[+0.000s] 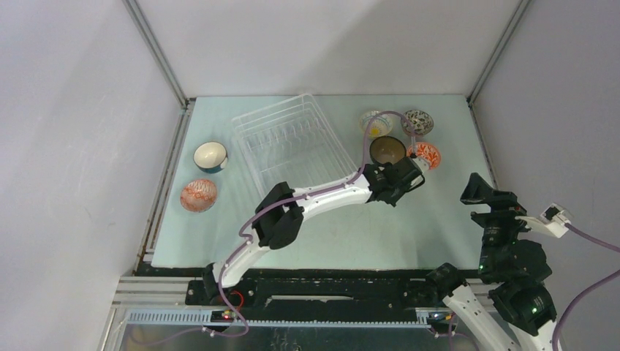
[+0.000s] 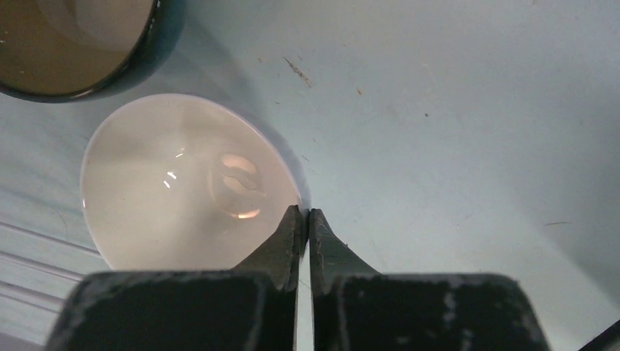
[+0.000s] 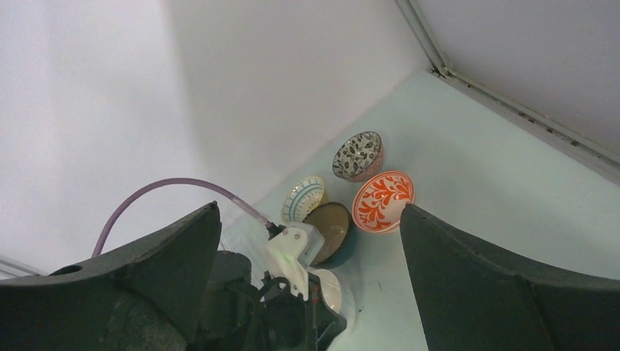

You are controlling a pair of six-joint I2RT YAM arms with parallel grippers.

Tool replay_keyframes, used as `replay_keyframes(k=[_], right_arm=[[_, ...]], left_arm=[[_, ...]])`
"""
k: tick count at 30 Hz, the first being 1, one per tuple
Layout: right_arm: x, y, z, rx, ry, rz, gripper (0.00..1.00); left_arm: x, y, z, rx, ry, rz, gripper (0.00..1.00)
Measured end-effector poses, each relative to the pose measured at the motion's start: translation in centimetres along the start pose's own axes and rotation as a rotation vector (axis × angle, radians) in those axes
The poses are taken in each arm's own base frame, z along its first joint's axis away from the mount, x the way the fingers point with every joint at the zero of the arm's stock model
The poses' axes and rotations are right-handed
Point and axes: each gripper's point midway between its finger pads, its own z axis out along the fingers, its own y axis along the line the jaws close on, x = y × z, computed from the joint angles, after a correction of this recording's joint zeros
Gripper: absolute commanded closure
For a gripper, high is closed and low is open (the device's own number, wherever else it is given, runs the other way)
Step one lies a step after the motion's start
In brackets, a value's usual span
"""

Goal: Unload the bowls from the dish rack

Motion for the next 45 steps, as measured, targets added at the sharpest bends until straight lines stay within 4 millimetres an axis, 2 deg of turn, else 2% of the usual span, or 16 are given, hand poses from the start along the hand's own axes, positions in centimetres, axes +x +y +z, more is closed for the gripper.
replay_keyframes(k=[1,5,7,12,15,17,20,24,26,27,29,31,34,36,40,45], right_arm=[[0.1,0.0,0.1,0.002,0.003,-0.004,0.0],[0.3,0.1,0.2,0.001,0.01,-0.01,0.0],[0.3,0.1,0.2,0.0,0.01,-0.01,0.01],[0.8,0.5,0.3,-0.013,0.031,-0.021,0.0],[1.9,1.1,0.6,-0.026,0.071,-0.05,0.0],[3.0,1.5,0.9,-0.034,0.108,-0.077,0.0],[4.7,1.8,1.4,-0.037,0.154,-0.109,0.0],[8.0,1.1,1.6,-0.042,0.216,-0.144,0.0],[10.1,0.8,1.7,-0.058,0.258,-0.166,0.0],[11.0,0.7,1.6,-0.07,0.279,-0.177,0.01],[12.7,1.0,1.5,-0.104,0.329,-0.197,0.0],[14.2,1.8,1.5,-0.144,0.386,-0.218,0.0],[16.8,2.7,1.5,-0.178,0.487,-0.254,0.0],[18.6,2.8,1.5,-0.181,0.558,-0.285,0.01],[20.3,2.8,1.3,-0.184,0.626,-0.308,0.0],[20.4,3.1,1.2,-0.197,0.632,-0.299,0.01]], left_arm=[[-0.1,0.2,0.1,0.007,0.001,-0.008,0.88],[-0.8,1.1,0.2,0.026,-0.009,-0.041,0.55],[-1.0,1.1,0.2,0.042,-0.015,-0.051,0.45],[-1.3,1.5,0.1,0.052,-0.019,-0.059,0.32],[-2.4,1.6,-1.3,0.054,-0.045,-0.062,0.26],[-3.5,1.9,-3.3,0.054,-0.081,-0.068,0.23],[-5.5,3.2,-8.0,0.032,-0.156,-0.089,0.21],[-7.8,6.2,-16.4,-0.03,-0.299,-0.144,0.19],[-7.8,8.4,-20.8,-0.074,-0.367,-0.189,0.18],[-7.5,9.2,-22.2,-0.089,-0.389,-0.206,0.17],[-5.7,11.6,-25.0,-0.139,-0.42,-0.259,0.15],[-3.3,13.8,-26.4,-0.191,-0.433,-0.322,0.13],[2.4,17.2,-27.6,-0.286,-0.411,-0.43,0.06],[5.9,18.7,-28.2,-0.336,-0.405,-0.502,0.04],[12.0,20.7,-29.8,-0.401,-0.427,-0.645,0.07],[18.0,23.6,-30.9,-0.525,-0.482,-0.868,0.13]])
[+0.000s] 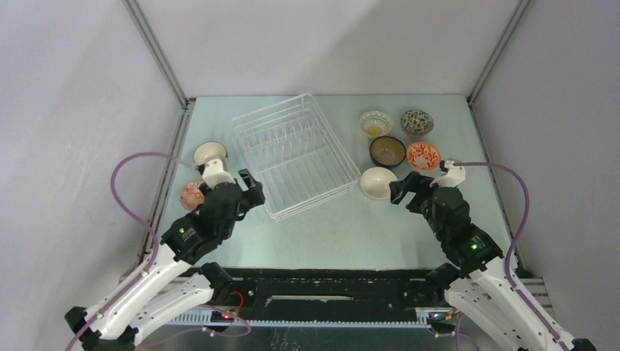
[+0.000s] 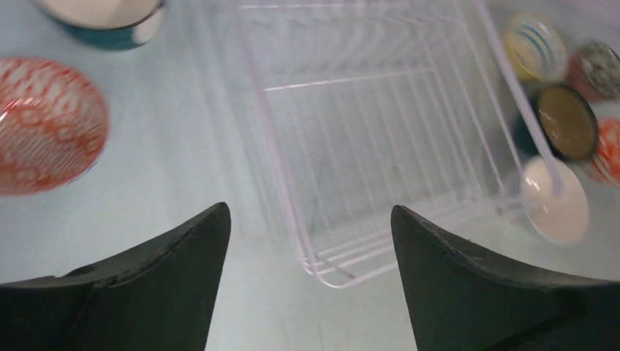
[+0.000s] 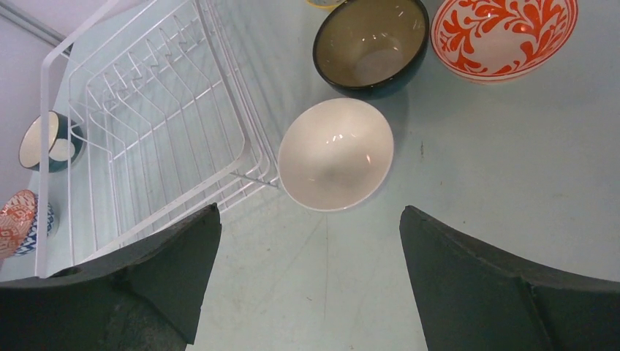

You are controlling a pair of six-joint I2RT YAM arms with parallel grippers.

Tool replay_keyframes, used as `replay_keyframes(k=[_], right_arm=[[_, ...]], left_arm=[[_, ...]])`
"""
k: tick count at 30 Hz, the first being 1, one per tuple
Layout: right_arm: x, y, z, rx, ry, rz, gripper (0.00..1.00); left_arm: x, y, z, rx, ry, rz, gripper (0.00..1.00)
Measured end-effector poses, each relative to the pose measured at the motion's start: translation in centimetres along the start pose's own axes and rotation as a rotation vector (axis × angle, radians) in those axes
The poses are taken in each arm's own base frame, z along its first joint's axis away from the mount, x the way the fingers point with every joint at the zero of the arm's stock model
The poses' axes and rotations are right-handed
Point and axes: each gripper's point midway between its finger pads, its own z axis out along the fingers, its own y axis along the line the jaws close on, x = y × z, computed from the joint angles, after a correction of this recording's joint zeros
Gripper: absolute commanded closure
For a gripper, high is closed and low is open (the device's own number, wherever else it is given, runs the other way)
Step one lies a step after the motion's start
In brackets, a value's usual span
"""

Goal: Unload the bowls from the dish rack

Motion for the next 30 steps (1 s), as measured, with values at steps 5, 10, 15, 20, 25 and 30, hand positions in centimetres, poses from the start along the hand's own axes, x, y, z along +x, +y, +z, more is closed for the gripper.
replay_keyframes(k=[5,10,15,20,25,30], right_arm=[[-0.4,0.1,-0.3,-0.009,-0.017,0.008,0.0],[-1.1,-0.3,-1.3,-0.007,-0.051,0.018,0.0],[-1.8,-0.5,-2.1,-0.013,-0.088,0.03,0.0],[-1.9,-0.7,-2.2,-0.006,-0.096,0.029,0.0],[-1.9,-0.8,-2.1,0.001,-0.093,0.025,0.0],[-1.8,-0.9,-2.0,0.009,-0.09,0.015,0.0]], left_arm=[[2.4,4.9,1.7,-0.165,-0.009,-0.126,0.06],[5.1,7.4,4.4,-0.29,0.07,-0.189,0.06],[7.8,8.2,6.2,-0.327,0.143,-0.245,0.08],[8.9,7.2,7.6,-0.298,0.191,-0.254,0.09],[9.9,5.9,9.4,-0.268,0.247,-0.245,0.09],[8.5,4.2,11.8,-0.256,0.261,-0.218,0.09]])
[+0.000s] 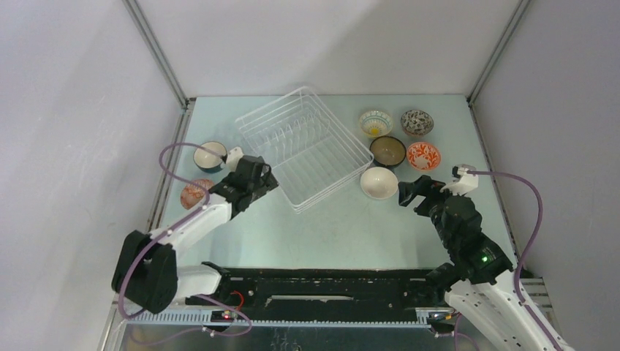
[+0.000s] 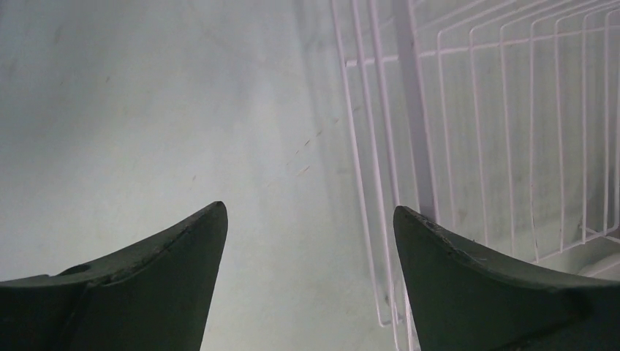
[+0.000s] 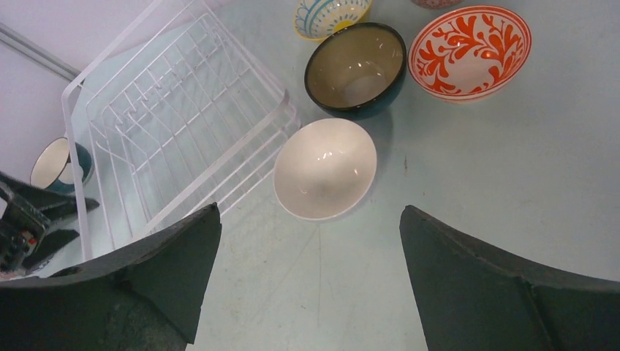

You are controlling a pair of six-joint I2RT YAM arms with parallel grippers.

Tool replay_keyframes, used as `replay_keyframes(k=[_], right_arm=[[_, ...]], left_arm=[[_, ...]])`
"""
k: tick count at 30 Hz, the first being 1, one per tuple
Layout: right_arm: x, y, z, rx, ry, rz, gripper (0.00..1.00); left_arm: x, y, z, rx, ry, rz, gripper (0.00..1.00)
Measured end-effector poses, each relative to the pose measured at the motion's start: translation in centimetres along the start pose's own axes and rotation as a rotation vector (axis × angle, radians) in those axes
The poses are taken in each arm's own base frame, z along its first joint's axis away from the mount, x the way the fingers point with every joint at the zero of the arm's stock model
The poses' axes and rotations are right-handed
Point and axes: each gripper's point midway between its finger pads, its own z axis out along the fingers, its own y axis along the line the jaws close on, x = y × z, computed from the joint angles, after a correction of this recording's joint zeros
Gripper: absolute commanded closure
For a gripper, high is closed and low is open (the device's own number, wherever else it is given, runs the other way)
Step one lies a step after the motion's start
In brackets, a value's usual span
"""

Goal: Unload the bowls from the dish rack

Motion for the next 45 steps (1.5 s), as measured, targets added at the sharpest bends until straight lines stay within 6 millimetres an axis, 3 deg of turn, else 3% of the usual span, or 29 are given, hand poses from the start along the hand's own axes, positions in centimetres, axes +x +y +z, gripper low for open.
replay_keyframes(k=[5,9,15,19,25,29,37,45], right_arm=[[0.2,-0.1,0.1,0.004,0.006,-0.012,0.0],[0.9,-0.1,0.6,0.01,0.032,-0.022,0.0],[1.8,-0.2,1.4,0.018,0.053,-0.033,0.0],[2.3,-0.3,2.6,0.014,0.026,-0.06,0.0],[3.2,-2.5,4.9,0.062,-0.085,-0.131,0.0],[3.7,-3.8,6.0,0.043,-0.171,-0.188,0.01],[1.9,-9.3,9.1,0.191,-0.225,-0.234,0.0],[5.4,-11.4,11.8,0.196,-0.149,-0.377,0.05]], left_arm=[[-1.7,-2.5,1.9,0.017,0.0,0.013,0.1],[-2.0,-3.9,3.6,0.025,0.027,0.039,0.09],[-3.3,-5.5,4.1,0.064,0.024,0.079,0.02],[-6.1,-5.6,2.1,0.108,-0.081,0.118,0.0],[-9.6,-4.8,-3.9,0.245,-0.317,0.148,0.01],[-9.9,-2.9,-5.8,0.285,-0.458,0.193,0.0],[-10.7,3.6,-5.1,0.052,-0.653,0.28,0.0],[-12.8,9.7,-3.6,-0.147,-0.721,0.262,0.0]])
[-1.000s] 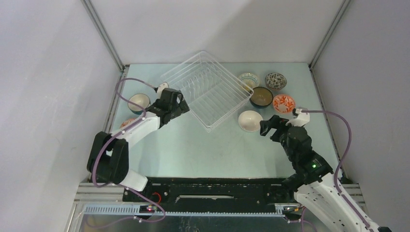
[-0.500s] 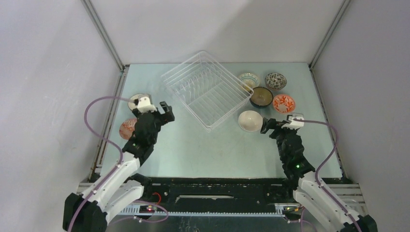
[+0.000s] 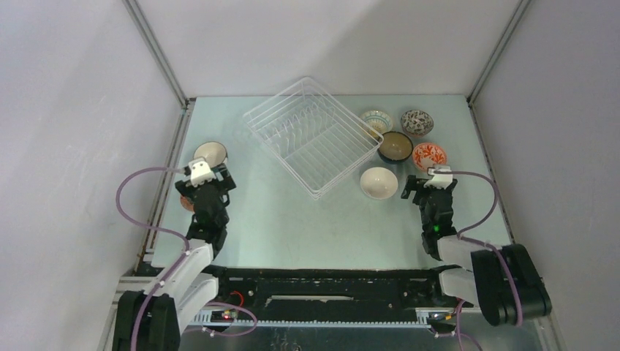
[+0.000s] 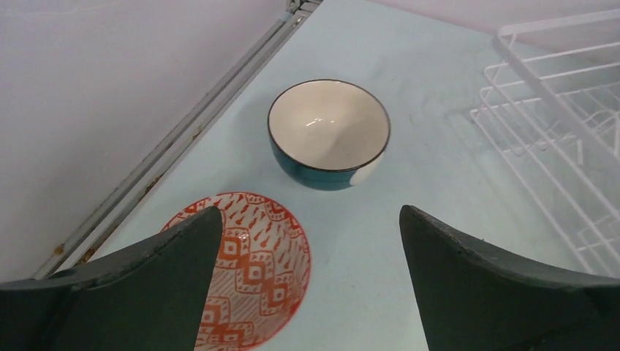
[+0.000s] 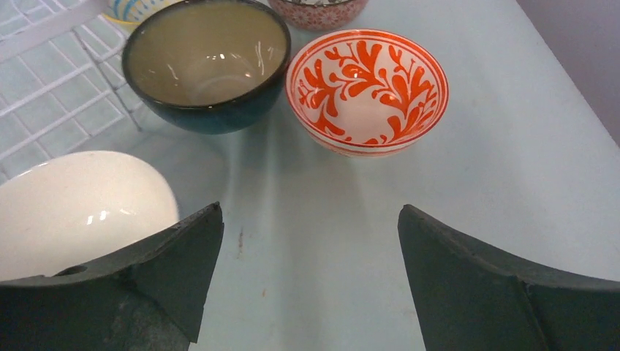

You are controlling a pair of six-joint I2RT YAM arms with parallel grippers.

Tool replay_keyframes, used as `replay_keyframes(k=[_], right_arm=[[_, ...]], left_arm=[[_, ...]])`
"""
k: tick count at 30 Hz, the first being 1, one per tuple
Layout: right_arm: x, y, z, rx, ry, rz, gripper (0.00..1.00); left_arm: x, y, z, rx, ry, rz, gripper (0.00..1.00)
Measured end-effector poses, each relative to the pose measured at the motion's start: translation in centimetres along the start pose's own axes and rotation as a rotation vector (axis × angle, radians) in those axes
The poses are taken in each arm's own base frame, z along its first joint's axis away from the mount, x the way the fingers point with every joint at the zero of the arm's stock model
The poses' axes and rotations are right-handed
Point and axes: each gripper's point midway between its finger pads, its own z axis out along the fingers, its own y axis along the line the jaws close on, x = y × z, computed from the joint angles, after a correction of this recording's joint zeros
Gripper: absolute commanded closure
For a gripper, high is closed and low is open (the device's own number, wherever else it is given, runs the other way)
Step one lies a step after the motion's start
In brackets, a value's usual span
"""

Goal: Unload the bowls from the dish rack

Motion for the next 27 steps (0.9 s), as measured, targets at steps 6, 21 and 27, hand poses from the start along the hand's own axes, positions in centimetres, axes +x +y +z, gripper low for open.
replay_keyframes(k=[6,21,27], right_arm=[[2.4,-1.5,1.8,0.044,0.049,0.003,0.0],[0.4,-1.1,3.1,-0.019,0.009,0.034,0.0],[0.4,-0.9,3.1,-0.029,0.009,0.039,0.0]], left_arm=[[4.4,2.2,0.6,0.0,0.024,0.013,0.0],[5.6,-0.5,3.6,0.211,0.022,0.03,0.0],[5.1,-1.1,3.5,0.24,-0.001,0.023,0.0]])
